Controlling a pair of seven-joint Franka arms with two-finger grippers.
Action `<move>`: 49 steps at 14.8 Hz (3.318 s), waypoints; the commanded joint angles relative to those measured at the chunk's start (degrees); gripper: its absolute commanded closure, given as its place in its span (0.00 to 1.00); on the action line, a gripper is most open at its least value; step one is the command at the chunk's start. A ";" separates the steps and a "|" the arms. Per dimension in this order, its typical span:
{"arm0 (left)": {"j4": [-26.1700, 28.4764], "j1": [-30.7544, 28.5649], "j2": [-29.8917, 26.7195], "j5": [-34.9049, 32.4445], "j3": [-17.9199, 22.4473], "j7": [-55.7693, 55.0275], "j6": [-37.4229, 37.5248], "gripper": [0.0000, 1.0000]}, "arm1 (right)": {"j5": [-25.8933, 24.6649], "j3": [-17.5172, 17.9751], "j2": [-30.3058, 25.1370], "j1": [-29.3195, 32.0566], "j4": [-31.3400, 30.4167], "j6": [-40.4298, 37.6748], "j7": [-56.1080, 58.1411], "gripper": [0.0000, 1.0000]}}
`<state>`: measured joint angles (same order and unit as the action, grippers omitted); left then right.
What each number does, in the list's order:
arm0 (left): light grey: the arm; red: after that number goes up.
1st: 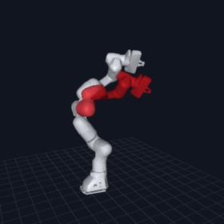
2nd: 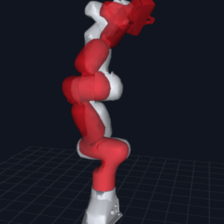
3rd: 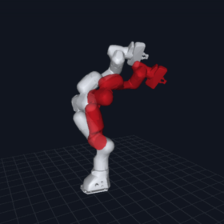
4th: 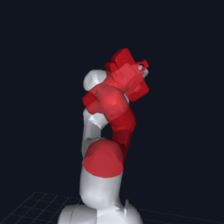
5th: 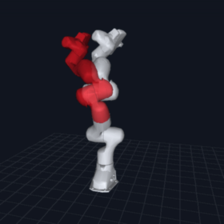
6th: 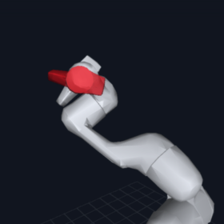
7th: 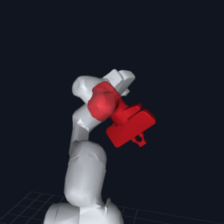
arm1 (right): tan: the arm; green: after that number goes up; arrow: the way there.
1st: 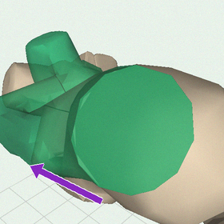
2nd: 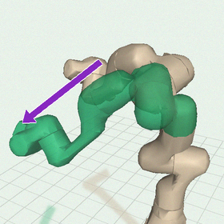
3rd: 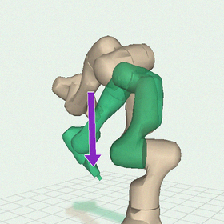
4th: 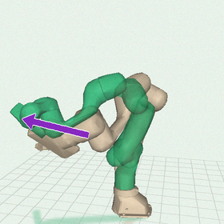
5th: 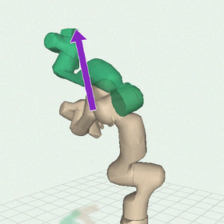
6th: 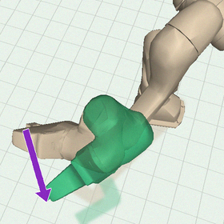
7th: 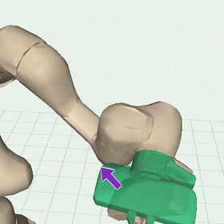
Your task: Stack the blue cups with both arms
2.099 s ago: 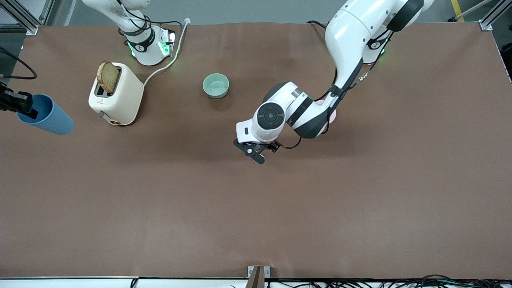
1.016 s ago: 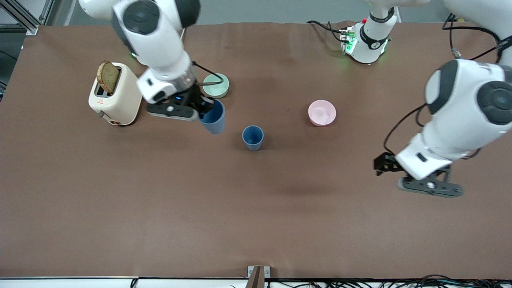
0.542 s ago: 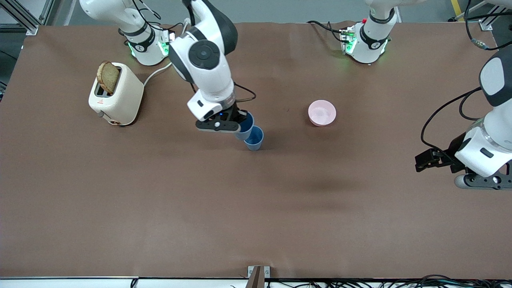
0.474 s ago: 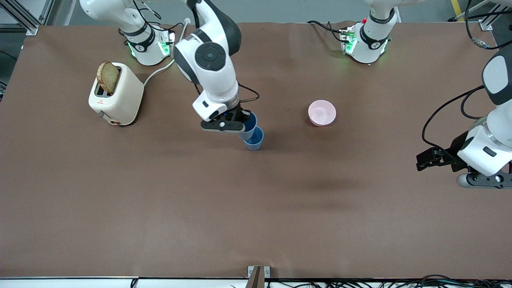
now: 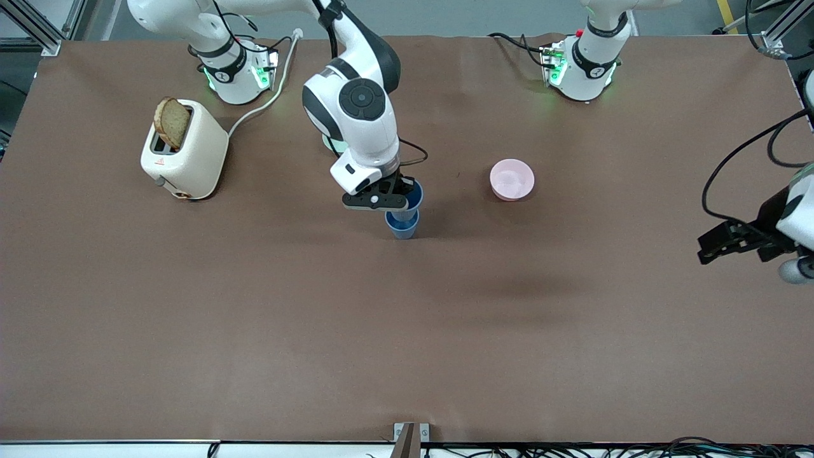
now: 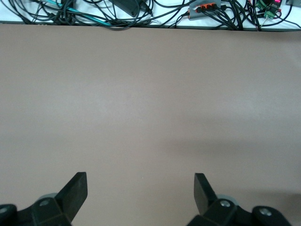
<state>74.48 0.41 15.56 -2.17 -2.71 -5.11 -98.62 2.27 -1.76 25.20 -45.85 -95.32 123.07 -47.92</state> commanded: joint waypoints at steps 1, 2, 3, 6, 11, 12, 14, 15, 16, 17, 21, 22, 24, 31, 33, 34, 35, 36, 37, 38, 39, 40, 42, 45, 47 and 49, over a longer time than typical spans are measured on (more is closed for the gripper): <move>2.16 0.56 -4.65 3.30 3.84 -0.17 1.33 0.00 | 0.54 -0.52 0.64 -0.55 -0.57 0.60 -0.42 0.99; 2.16 0.56 -5.53 3.75 4.46 -0.08 1.50 0.00 | 0.54 -0.52 0.64 -0.55 -1.53 0.86 -0.33 0.98; 2.16 0.56 -6.41 3.75 5.07 -0.08 2.37 0.00 | 0.45 -0.52 0.64 -0.47 -1.97 1.21 -0.24 0.98; 2.86 0.47 -8.26 3.23 5.17 -0.34 8.34 0.00 | 0.37 -0.52 0.64 -0.55 -2.51 1.47 -0.24 0.78; 6.88 -0.32 -10.36 5.95 4.56 -0.17 5.04 0.00 | -0.25 -0.79 -0.23 0.41 -2.15 1.21 0.11 0.11; 9.77 -0.23 -12.03 5.95 4.12 -0.17 2.84 0.00 | -0.25 -0.96 -1.19 1.11 -2.15 0.86 0.20 0.07; 14.62 -0.41 -14.85 5.95 4.03 -0.17 0.02 0.00 | -0.25 -0.96 -5.23 4.09 -2.59 -0.10 0.46 0.01; 15.16 -0.50 -15.12 5.95 4.03 -0.17 -0.34 0.00 | -0.25 -0.96 -7.60 5.93 -2.59 -2.20 1.51 0.00; 14.99 -0.50 -15.03 5.95 4.20 0.36 -0.34 0.00 | -0.25 -0.96 -10.40 8.65 -2.59 -4.74 4.48 0.00; 14.90 -0.67 -15.03 5.95 4.29 0.88 -0.17 0.00 | -0.25 -0.96 -12.87 11.89 -2.68 -7.38 7.99 0.00; 14.64 -0.94 -14.68 6.04 4.20 0.27 0.10 0.00 | -0.25 -0.96 -20.18 25.52 -2.77 -14.51 20.56 0.00; 14.72 -1.02 -14.60 6.12 4.20 0.62 0.18 0.00 | -0.34 -0.96 -21.58 28.68 -2.77 -15.31 23.20 0.00; 14.73 -0.94 -14.42 6.12 4.20 0.89 0.18 0.00 | -0.34 -1.05 -23.61 35.28 -2.68 -17.68 28.74 0.00; 14.64 -0.23 -14.33 5.95 3.94 1.15 0.18 0.00 | -0.60 -0.96 -24.14 49.37 7.23 -29.78 46.24 0.00; 13.85 0.12 -14.24 5.77 3.94 0.89 0.18 0.00 | -0.60 -1.05 -26.15 49.46 7.34 -35.16 46.69 0.00; 13.41 0.12 -13.81 5.69 3.85 0.72 0.18 0.00 | -0.60 -0.96 -27.64 49.37 6.64 -36.22 46.69 0.00; 13.32 0.03 -13.80 5.34 3.33 0.71 0.18 0.00 | -0.69 -0.88 -28.53 49.28 6.11 -37.54 46.78 0.00; 13.41 -0.14 -13.89 5.25 3.23 0.71 1.05 0.00 | -0.69 -0.79 -28.80 49.19 6.19 -38.33 46.78 0.00; 13.15 -0.23 -13.89 5.16 3.32 0.63 2.63 0.00 | -0.69 -0.70 -28.45 49.19 6.72 -38.43 46.78 0.00; 12.88 -0.23 -13.89 5.16 3.32 0.54 3.43 0.00 | -0.60 -0.70 -28.36 49.28 7.33 -38.43 46.78 0.00; 12.88 -0.23 -13.98 5.16 3.32 0.54 4.13 0.00 | -0.60 -0.70 -28.28 49.19 7.25 -37.73 46.69 0.00; 12.88 -0.32 -14.15 5.16 3.15 0.28 4.92 0.00 | -0.60 -0.70 -28.10 48.93 7.25 -37.12 46.69 0.00; 12.88 -0.15 -14.15 5.25 3.23 -0.34 4.93 0.00 | -0.60 -0.70 -27.57 48.75 7.07 -36.41 46.78 0.00; 12.88 -0.76 -15.21 5.95 3.32 -0.17 8.95 0.00 | -0.25 -0.70 -27.04 48.93 7.69 -36.50 48.28 0.00; 13.14 -0.58 -15.30 5.95 3.15 -0.34 10.90 0.00 | -0.51 -0.70 -27.13 48.84 8.13 -36.85 48.80 0.00; 13.06 -0.76 -15.74 5.69 3.23 -0.25 10.82 0.00 | -0.60 -0.70 -27.22 48.84 7.78 -37.20 49.07 0.00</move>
<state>87.53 0.18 0.92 3.06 0.93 -4.87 -88.84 2.02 -2.71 -1.66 2.81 -87.53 86.34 0.32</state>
